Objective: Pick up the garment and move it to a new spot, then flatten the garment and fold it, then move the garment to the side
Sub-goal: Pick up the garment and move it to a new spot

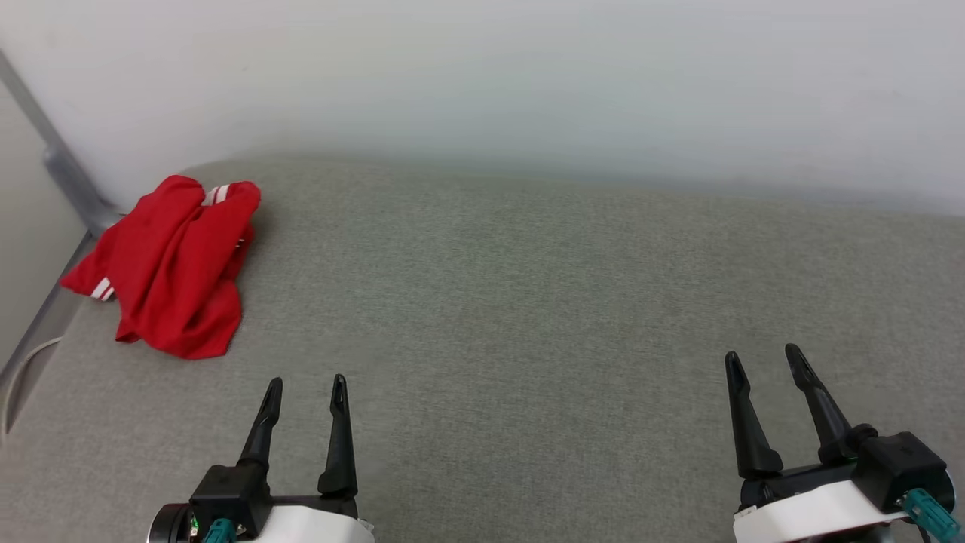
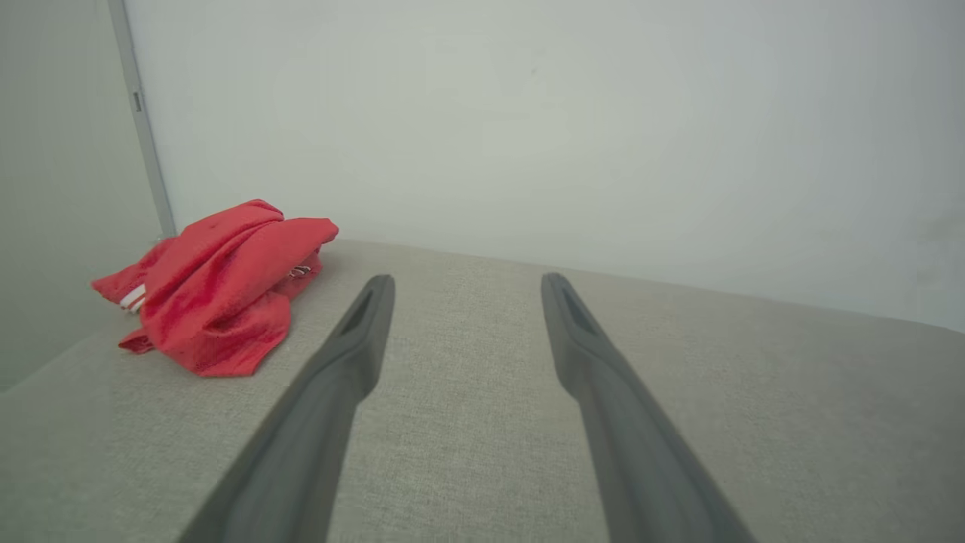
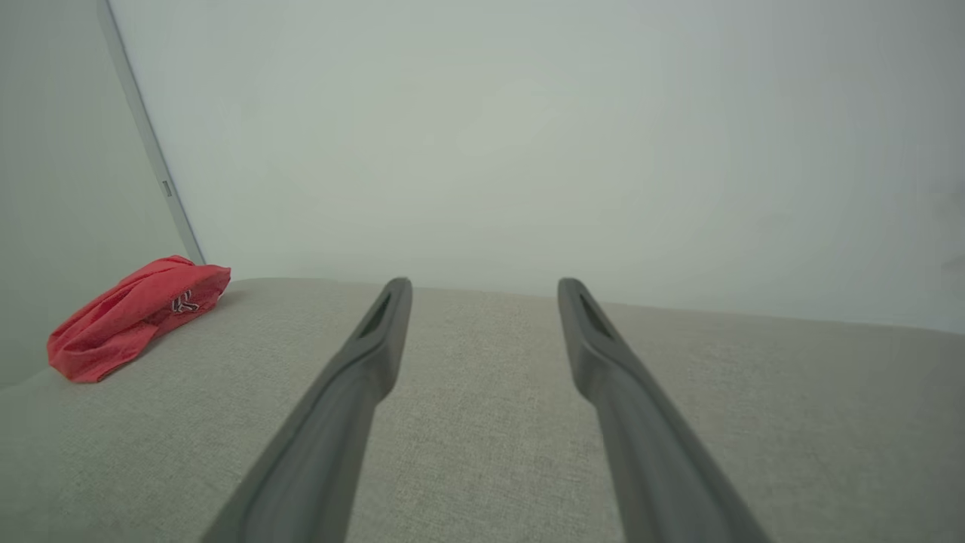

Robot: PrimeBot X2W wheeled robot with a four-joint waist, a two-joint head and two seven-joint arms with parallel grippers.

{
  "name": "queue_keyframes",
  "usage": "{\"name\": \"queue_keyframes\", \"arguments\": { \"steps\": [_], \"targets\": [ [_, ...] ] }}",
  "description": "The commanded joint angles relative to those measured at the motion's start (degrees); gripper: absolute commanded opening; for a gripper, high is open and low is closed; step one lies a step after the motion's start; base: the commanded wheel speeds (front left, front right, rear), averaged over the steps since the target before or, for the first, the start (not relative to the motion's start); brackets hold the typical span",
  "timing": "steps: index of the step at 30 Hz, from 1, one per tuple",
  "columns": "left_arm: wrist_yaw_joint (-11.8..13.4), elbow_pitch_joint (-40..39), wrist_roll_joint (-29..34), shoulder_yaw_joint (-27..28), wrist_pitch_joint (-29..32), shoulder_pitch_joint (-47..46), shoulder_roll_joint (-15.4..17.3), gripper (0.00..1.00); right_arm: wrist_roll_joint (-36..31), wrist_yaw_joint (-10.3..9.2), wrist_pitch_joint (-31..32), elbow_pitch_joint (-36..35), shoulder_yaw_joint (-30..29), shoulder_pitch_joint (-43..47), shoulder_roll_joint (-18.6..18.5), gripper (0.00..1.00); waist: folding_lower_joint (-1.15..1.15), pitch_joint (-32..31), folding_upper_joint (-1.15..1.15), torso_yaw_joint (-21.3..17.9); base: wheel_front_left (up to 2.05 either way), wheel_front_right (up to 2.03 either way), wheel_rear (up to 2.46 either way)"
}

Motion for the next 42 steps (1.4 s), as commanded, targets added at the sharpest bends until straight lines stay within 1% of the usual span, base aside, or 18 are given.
{"name": "queue_keyframes", "arguments": {
  "steps": [1, 8, 22, 31, 36, 42],
  "targets": [
    [-0.22, 0.04, 0.23, 0.12, -0.16, 0.32, 0.08, 1.00, -0.07, -0.04, -0.13, -0.19, 0.19, 0.27, -0.02, 1.00, 0.00, -0.21, 0.00, 2.50, 0.00, 0.00, 0.00],
    [-0.27, 0.05, 0.54, 0.58, -0.15, 0.67, 0.08, 1.00, -0.35, -0.04, -0.12, -0.30, 1.29, 0.34, -0.03, 1.00, 0.00, -0.53, 0.00, 8.13, 0.00, 0.00, 0.00],
    [-0.31, 0.23, 0.80, 0.73, -0.16, 1.29, 0.08, 1.00, -0.24, -0.04, -0.12, 0.16, 2.38, 0.53, -0.03, 1.00, 0.00, -1.02, 0.00, 17.35, 0.00, 0.00, 0.00],
    [-0.88, 0.28, 1.15, 0.86, -0.16, 1.38, 0.08, 1.00, -0.08, -0.04, -0.12, 0.18, 3.08, 0.53, -0.03, 1.00, 0.00, -1.11, 0.00, 20.75, 0.00, 0.00, 0.00],
    [-1.04, 0.28, 1.22, 0.81, -0.15, 1.77, 0.08, 1.00, -0.07, -0.04, -0.12, 0.29, 3.21, 0.39, -0.03, 1.00, 0.00, -1.16, 0.00, 21.62, 0.00, 0.00, 0.00],
    [-0.95, -0.21, 1.13, 1.39, -0.15, 1.88, 0.08, 1.00, 0.03, -0.04, -0.12, 0.65, 3.90, 0.22, -0.03, 1.00, 0.00, -1.20, 0.00, 21.63, 0.00, 0.00, 0.00]
  ]
}}
